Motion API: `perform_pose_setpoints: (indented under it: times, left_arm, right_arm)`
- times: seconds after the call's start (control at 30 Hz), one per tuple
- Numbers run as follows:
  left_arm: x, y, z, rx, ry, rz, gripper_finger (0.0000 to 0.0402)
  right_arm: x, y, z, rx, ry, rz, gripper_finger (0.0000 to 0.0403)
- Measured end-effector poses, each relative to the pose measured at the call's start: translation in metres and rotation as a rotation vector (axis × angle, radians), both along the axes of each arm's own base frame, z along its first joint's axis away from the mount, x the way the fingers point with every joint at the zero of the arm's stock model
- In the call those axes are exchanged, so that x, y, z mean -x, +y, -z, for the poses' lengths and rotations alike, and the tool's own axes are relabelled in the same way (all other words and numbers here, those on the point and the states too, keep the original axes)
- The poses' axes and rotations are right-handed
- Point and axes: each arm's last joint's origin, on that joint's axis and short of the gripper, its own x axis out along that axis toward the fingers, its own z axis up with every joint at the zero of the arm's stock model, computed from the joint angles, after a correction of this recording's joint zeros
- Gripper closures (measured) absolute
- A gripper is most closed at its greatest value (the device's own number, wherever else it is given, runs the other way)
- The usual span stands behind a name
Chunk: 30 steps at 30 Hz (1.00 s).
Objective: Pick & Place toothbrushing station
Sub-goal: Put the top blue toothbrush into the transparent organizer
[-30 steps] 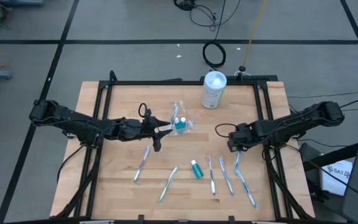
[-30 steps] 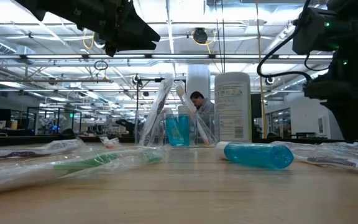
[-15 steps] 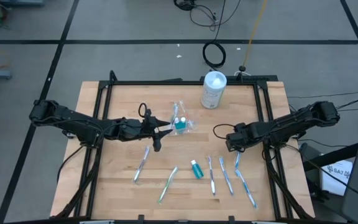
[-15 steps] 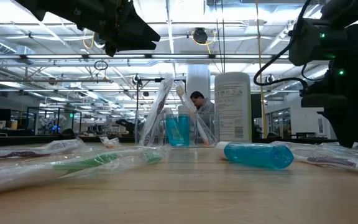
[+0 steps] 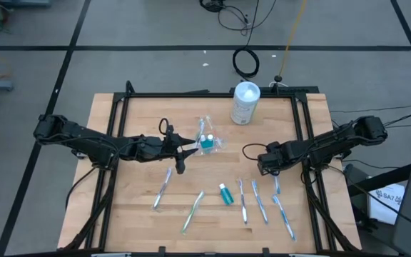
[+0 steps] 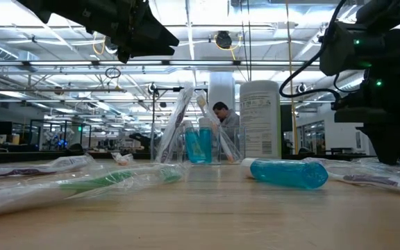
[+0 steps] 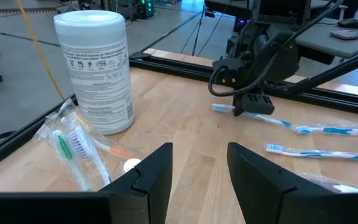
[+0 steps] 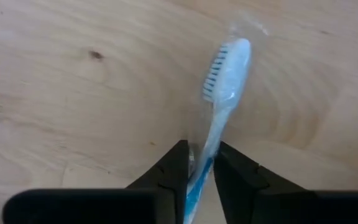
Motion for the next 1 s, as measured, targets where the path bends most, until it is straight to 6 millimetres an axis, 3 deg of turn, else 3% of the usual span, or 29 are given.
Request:
perform_pose_setpoints:
  times: [0.47,1.0]
  left_arm:
    - [0.0,0.0,0.0,-0.002,0.0,0.0,0.0245]
    - [0.0,0.0,0.0,-0.002,0.001,0.0,0.0245]
  right_arm:
    - [-0.016,0.002,-0.001,-0.007,-0.158,-0.12,0.038]
    - [-0.045,0.006,-0.011,0.038,-0.456,-0.37,0.038]
